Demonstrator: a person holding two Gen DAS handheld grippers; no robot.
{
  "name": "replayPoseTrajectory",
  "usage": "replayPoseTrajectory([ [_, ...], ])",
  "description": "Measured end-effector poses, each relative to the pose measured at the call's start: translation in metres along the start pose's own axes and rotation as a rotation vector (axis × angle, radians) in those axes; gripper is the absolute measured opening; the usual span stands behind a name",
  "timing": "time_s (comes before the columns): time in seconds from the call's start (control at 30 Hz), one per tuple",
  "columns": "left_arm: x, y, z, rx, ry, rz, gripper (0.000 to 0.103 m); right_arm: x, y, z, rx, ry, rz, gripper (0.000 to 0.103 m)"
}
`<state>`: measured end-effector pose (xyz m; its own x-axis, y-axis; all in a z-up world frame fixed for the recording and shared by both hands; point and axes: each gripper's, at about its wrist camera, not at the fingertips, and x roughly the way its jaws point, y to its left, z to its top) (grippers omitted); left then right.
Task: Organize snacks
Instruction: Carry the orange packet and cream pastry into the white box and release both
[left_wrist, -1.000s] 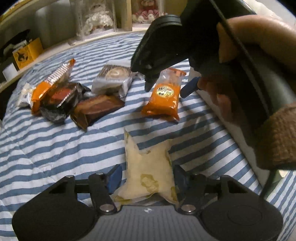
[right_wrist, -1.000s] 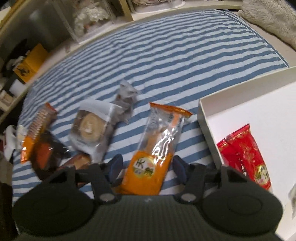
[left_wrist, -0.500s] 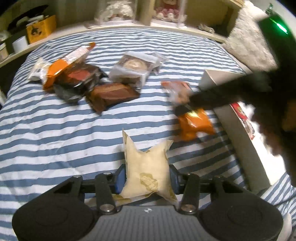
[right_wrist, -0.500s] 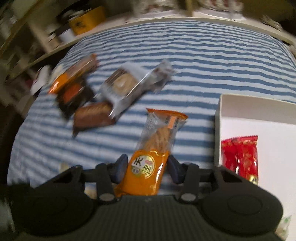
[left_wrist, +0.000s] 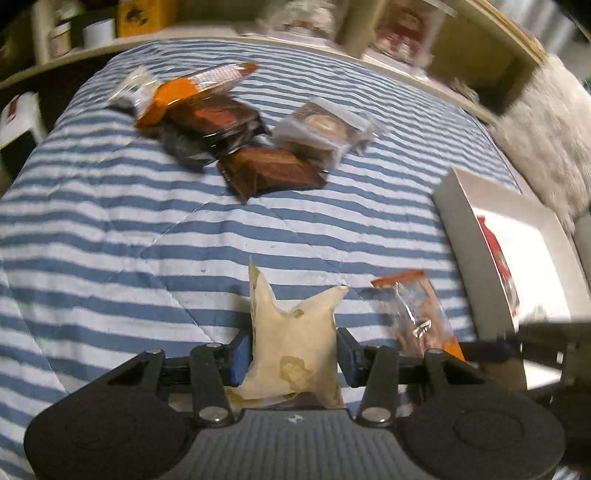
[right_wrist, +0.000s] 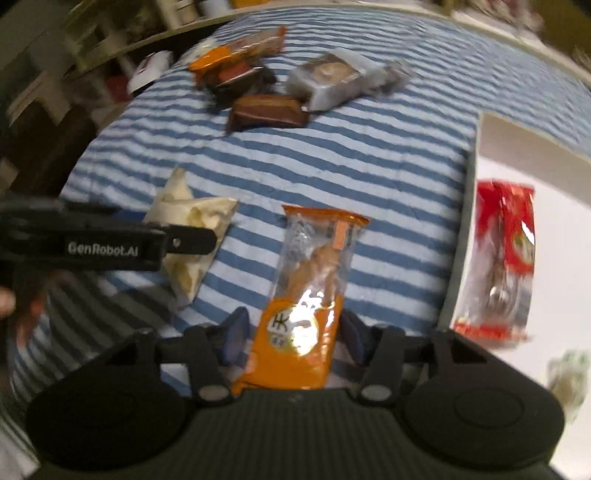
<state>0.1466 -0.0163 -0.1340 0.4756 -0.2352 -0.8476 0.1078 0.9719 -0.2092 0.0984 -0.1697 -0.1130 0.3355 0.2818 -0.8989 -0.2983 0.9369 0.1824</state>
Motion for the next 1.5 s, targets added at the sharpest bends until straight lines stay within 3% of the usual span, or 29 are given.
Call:
replayPoseTrajectory([
  [0.2,0.002,-0.007,-0.004,-0.009,-0.015,0.041,0.050,0.012,0.005,0.006,0.068,-0.014,-0.056,0.063],
  [0.4,0.006,-0.010,-0.008,-0.002,-0.021,0.063,0.050,0.022,-0.007,0.012,0.112,-0.011,-0.039,0.050],
  [0.9,-0.030,-0.005,-0.011,-0.100,-0.080,0.015,0.043,-0.033,-0.016,0.010,0.076,-0.123,0.005,0.046],
  [1.0,-0.044,-0.010,-0.010,-0.103,-0.107,0.007,0.031,-0.050,-0.022,0.008,0.083,-0.150,0.010,0.046],
  [1.13,-0.050,-0.022,-0.009,-0.068,-0.117,0.018,0.030,-0.068,-0.031,0.000,0.092,-0.187,0.006,0.046],
  [1.2,-0.049,-0.025,-0.010,-0.055,-0.112,0.032,0.033,-0.075,-0.042,-0.006,0.117,-0.193,0.013,0.046],
  [1.33,-0.044,-0.032,-0.013,0.002,-0.102,0.074,0.057,-0.081,-0.054,-0.016,0.160,-0.198,0.020,0.046],
  [1.5,-0.031,-0.037,-0.018,0.064,-0.076,0.130,0.059,-0.084,-0.061,-0.018,0.181,-0.216,0.033,0.046],
])
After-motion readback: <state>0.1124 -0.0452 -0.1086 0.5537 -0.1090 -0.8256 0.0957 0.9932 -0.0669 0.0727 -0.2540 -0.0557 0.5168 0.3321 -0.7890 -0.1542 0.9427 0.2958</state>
